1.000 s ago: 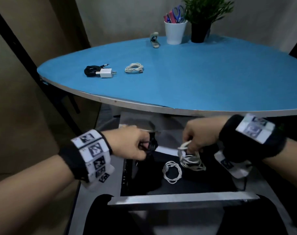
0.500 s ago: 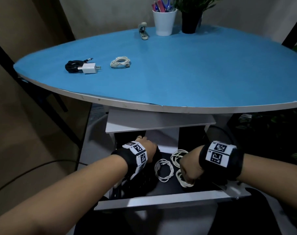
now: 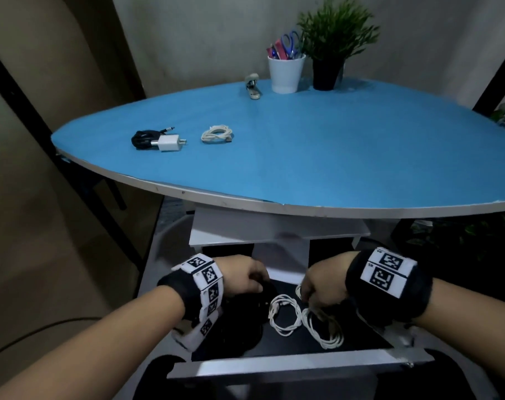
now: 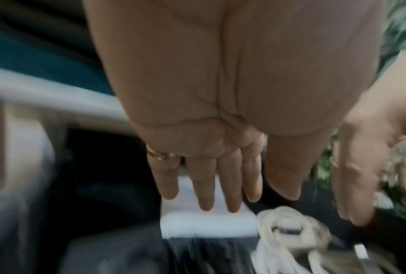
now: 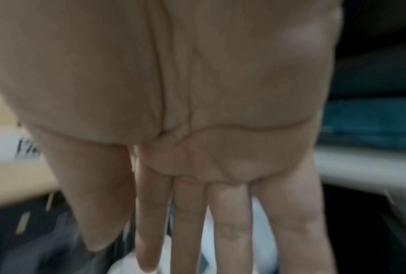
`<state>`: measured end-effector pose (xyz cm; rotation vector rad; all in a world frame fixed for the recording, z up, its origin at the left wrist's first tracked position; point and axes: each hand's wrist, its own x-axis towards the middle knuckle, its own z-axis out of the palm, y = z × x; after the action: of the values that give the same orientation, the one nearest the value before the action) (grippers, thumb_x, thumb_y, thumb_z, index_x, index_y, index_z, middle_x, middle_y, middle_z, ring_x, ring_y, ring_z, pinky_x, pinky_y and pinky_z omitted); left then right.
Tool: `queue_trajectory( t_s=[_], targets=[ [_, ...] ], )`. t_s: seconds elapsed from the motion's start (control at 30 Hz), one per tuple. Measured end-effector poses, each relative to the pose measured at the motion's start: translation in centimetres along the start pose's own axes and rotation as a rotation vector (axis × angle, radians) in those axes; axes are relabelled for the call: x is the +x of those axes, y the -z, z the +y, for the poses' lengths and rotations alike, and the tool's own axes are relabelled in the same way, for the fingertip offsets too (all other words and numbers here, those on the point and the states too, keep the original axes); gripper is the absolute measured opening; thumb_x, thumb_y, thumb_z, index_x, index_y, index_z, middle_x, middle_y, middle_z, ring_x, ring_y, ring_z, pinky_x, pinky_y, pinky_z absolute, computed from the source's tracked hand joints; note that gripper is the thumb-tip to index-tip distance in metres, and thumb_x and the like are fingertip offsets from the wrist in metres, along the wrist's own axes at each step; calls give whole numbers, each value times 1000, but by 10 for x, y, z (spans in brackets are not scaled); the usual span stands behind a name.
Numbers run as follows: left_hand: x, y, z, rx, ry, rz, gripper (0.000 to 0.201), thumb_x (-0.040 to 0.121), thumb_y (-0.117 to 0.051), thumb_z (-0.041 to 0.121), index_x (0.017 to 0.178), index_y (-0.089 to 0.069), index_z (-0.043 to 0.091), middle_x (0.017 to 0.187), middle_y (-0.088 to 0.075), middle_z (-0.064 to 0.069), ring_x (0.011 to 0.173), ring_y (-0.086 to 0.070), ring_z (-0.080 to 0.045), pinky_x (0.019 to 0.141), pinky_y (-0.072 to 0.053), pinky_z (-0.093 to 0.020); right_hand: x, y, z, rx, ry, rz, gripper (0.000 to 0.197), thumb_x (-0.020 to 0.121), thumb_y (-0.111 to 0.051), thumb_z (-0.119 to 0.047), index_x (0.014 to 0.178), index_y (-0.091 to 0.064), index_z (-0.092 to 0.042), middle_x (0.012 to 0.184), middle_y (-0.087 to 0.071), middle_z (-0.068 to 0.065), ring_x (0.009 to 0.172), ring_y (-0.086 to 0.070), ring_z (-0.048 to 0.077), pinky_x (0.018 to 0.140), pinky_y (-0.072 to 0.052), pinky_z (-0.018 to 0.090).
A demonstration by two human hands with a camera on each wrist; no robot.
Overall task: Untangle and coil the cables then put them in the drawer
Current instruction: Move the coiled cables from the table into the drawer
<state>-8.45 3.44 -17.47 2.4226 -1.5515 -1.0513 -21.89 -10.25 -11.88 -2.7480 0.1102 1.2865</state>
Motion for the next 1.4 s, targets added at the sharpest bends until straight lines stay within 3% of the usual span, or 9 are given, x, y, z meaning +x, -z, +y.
queue_trajectory(
  t_s=[0.1,0.27,0.47,0.57,0.7,0.87,1.0,1.17,1.4],
  targets=[
    [-30,25,-12,-98,-35,147,29,88,-60,25,117,-61,21,110,-66,3,101,-62,-12,90,-47,-24,-19,29,-8,55,31,155,26,88,-54,-34,109,-66,-27,107,-68,-4,98,-62,17,88,-49,29],
    [-81,86,-25,-345,-88,466,2,86,-65,19,86,-67,21,82,-72,-4,74,-65,-12,72,-52,-25,-42,96,-27,250,154,295,15,91,-55,-24,81,-62,-17,79,-68,2,69,-66,17,66,-53,28],
    [-95,159,-56,-59,109,865,11,87,-61,21,93,-67,15,86,-67,-1,81,-60,-15,73,-44,-24,-26,188,-44,270,109,498,15,90,-57,-22,91,-66,-10,81,-68,3,72,-69,19,58,-53,25],
    [-88,184,-85,80,291,874,27,87,-59,27,112,-60,16,110,-64,-2,103,-57,-23,83,-42,-28,-7,223,-46,187,27,589,22,89,-59,-25,97,-69,-8,80,-68,0,76,-71,19,52,-47,20],
    [-76,208,-122,171,403,796,45,85,-60,39,122,-50,17,119,-58,-9,107,-53,-29,89,-44,-37,22,256,-51,29,-109,663,31,89,-58,-28,109,-66,-6,84,-64,7,54,-54,15,58,-46,26],
    [-66,226,-147,270,516,630,67,84,-53,60,138,-33,26,131,-54,-7,119,-48,-32,95,-33,-40,60,285,-49,-23,-168,633,41,85,-56,-39,110,-62,-7,103,-70,9,89,-69,26,87,-53,38],
    [-63,231,-154,264,449,561,53,90,-55,42,138,-37,26,131,-54,-6,118,-49,-29,81,-29,-28,86,301,-43,-123,-195,548,26,82,-60,-30,95,-66,-8,94,-72,6,73,-68,22,73,-50,27],
    [-64,232,-162,413,442,664,35,88,-58,38,122,-52,36,115,-62,3,112,-47,-26,90,-29,-36,94,309,-43,-305,-243,506,10,63,-79,-35,58,-71,-32,62,-71,-2,71,-71,24,66,-53,29],
    [-67,217,-150,118,329,769,18,93,-51,28,109,-51,19,108,-62,-9,100,-53,-31,89,-41,-40,88,292,-51,-97,-152,500,31,76,-73,-34,92,-70,-8,74,-68,5,74,-65,25,80,-51,33]
  ],
)
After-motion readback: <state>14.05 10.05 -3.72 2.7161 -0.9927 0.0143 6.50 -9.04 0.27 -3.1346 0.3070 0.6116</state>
